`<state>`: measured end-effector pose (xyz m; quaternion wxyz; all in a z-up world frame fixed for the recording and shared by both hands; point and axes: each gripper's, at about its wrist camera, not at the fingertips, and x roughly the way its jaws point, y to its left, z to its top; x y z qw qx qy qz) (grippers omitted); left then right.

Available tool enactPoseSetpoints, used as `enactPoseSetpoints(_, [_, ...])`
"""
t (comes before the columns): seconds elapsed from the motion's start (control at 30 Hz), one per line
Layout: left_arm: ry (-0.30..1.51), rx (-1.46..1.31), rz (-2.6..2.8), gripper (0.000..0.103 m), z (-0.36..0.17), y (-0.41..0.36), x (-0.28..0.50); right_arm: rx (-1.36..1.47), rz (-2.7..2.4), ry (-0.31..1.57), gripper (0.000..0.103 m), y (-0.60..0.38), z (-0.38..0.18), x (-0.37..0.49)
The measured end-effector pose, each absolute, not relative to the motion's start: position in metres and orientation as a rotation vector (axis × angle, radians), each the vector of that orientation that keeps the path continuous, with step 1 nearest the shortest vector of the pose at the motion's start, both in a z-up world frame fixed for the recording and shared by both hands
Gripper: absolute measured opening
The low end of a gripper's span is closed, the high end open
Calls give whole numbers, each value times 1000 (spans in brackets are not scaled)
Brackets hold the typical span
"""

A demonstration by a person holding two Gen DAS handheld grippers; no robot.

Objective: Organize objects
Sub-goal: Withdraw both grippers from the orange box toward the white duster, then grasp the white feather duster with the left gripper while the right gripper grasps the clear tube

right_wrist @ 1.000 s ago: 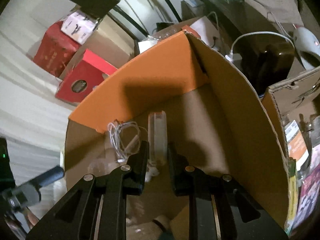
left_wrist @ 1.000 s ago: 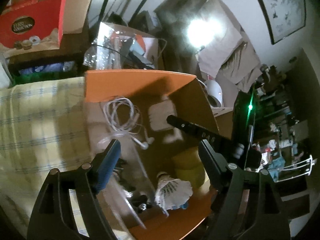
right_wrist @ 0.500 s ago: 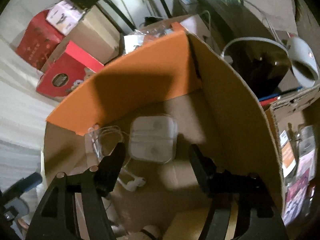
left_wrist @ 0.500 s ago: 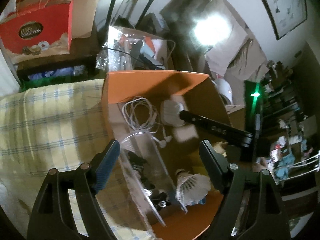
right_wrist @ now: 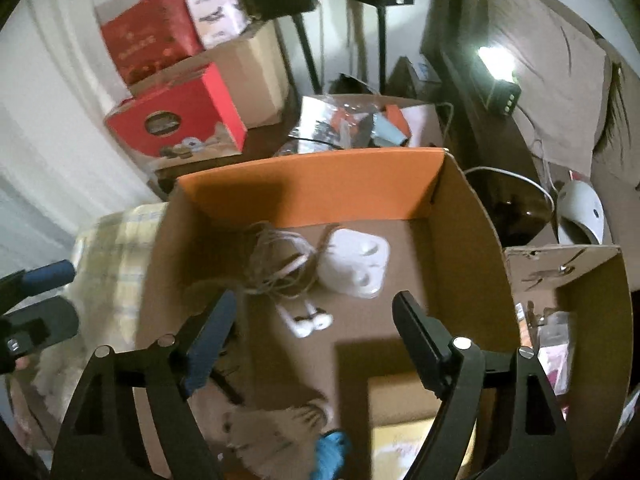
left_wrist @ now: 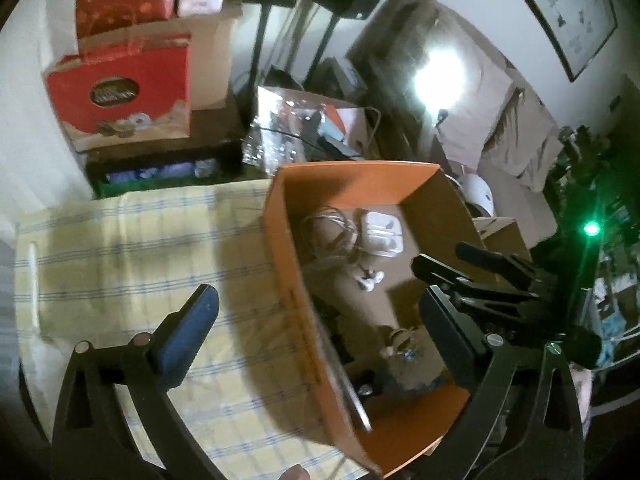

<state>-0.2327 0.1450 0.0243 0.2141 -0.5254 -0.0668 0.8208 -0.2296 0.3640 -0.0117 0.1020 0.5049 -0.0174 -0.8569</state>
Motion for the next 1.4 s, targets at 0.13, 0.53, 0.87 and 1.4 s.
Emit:
enactPoseSetpoints(0.13, [-86, -1449, 2325, 100, 30, 129, -214, 1443, -2522, -60, 82, 353, -1, -213])
enactPoseSetpoints(0.53, [-81, -1446, 2449, 100, 39, 53, -178, 1317, -2504, 30, 82, 302, 30, -164])
enactPoseSetpoints(0.87, [-138, -1543, 2571, 100, 6, -35, -148, 1252, -2409, 142, 82, 232, 26, -131])
enactPoseSetpoints(1.4, [-283, -1662, 2535, 99, -58, -92, -127, 1237, -2326, 276, 81, 152, -26, -114])
